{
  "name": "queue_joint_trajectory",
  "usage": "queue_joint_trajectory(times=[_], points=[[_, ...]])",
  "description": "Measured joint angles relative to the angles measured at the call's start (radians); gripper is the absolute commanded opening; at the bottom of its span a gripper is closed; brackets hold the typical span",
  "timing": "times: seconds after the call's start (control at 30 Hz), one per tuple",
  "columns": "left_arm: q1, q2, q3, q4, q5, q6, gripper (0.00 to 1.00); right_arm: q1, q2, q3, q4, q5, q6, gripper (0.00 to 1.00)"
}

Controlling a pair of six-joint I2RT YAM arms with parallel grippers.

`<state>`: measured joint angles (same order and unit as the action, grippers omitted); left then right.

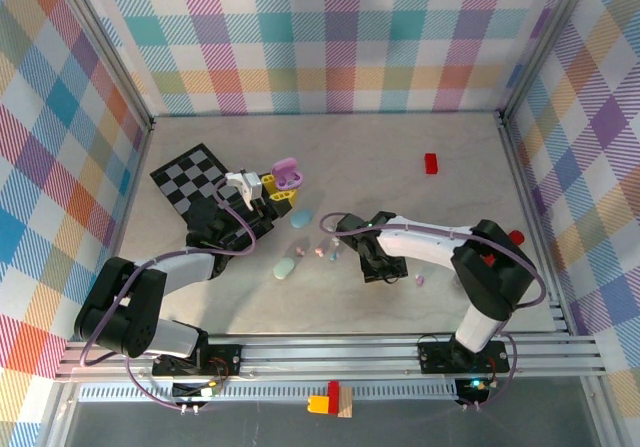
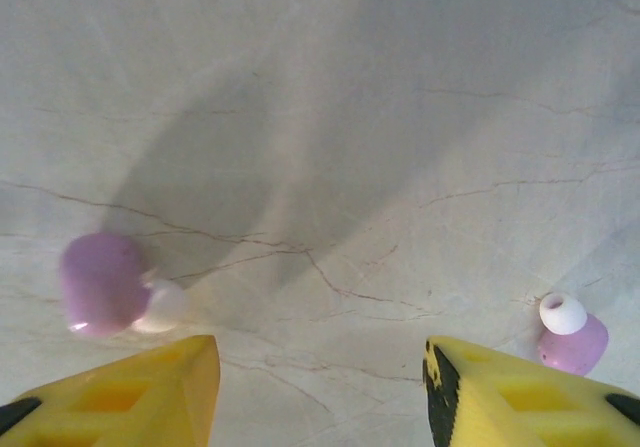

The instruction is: Insert wireless bluetooth earbuds into charging case

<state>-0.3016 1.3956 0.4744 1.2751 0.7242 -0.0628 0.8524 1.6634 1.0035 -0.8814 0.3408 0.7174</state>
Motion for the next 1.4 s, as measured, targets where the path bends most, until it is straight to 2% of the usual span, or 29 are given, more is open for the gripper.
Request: queue_joint_trajectory(times=[0.1, 0.2, 0.4, 0.63, 1.03, 1.4], points=[[0.011, 0.0, 0.0, 0.0, 0.0, 0.0, 0.37, 0.008, -0.052, 0.005, 0.015, -0.005, -0.021, 0.58], [0.026, 0.0, 0.0, 0.0, -0.001, 0.002, 0.38, 0.045, -0.041, 0.048, 0.0, 0.021, -0.03, 0.57], [0.103, 0.016, 0.0, 0.01, -0.008, 0.002, 0.37, 0.134, 0.133, 0.225, -0.094, 0.145, -0.014, 0.52], [0.14, 0.019, 0.0, 0.011, -0.008, 0.002, 0.37, 0.165, 0.277, 0.315, -0.195, 0.229, 0.019, 0.43], [0.141, 0.018, 0.0, 0.011, -0.006, -0.001, 0.37, 0.165, 0.337, 0.32, -0.221, 0.24, 0.027, 0.31], [0.141, 0.013, 0.001, 0.011, 0.0, -0.001, 0.37, 0.156, 0.339, 0.296, -0.207, 0.212, 0.026, 0.29]])
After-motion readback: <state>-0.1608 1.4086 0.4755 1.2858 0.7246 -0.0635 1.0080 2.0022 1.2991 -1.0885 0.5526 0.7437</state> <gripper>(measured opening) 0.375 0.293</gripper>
